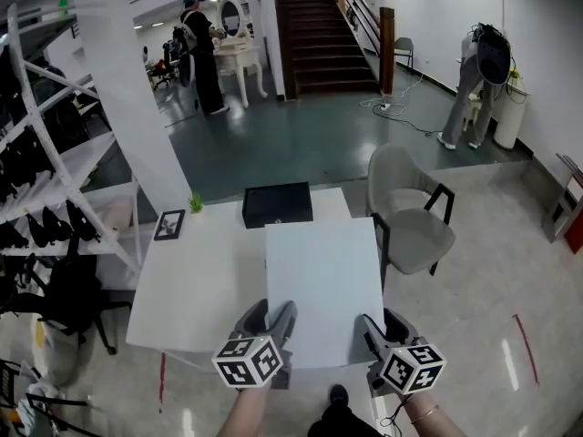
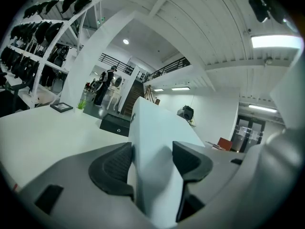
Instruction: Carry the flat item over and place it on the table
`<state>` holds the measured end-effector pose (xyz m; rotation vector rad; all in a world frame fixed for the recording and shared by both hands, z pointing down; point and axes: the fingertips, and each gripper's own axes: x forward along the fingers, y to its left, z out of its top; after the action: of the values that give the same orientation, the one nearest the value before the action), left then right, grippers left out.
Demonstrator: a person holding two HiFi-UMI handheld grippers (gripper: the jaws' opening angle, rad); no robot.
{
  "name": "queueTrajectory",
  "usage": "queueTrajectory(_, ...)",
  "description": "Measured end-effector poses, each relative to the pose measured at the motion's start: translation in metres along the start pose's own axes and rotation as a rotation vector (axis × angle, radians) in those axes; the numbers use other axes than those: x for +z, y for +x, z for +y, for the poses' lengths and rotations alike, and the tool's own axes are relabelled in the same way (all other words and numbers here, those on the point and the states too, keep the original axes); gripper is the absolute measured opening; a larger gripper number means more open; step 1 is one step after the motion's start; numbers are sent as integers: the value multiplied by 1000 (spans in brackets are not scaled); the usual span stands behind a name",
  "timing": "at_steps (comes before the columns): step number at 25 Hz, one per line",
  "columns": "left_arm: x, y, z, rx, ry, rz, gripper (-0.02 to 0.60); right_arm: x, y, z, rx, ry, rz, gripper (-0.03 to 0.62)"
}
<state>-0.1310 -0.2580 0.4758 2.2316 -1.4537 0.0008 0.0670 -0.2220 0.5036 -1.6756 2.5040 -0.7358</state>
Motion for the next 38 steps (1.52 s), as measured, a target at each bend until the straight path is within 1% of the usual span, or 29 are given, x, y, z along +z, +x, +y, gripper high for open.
queueTrajectory(7,24,42,6,24,1,-21,268,28,41,-20,29,-14,0,219)
queueTrajectory(14,34,77,12,44,10,-18,268,41,73,-39,40,-15,14,219)
queueTrajectory(19,27,100,23,61,-10,4,268,39,93,-53,32,-21,36,219)
queueTrajectory(26,9,125,35,80,-33,64,268,25,110,-72,18,5,80,219)
queueTrajectory(34,-10,146,56,117,-63,123,267,5,135,-87,15,48,146,221)
queueTrajectory(38,-19,152,65,127,-58,147,267,-6,142,-90,6,50,174,221)
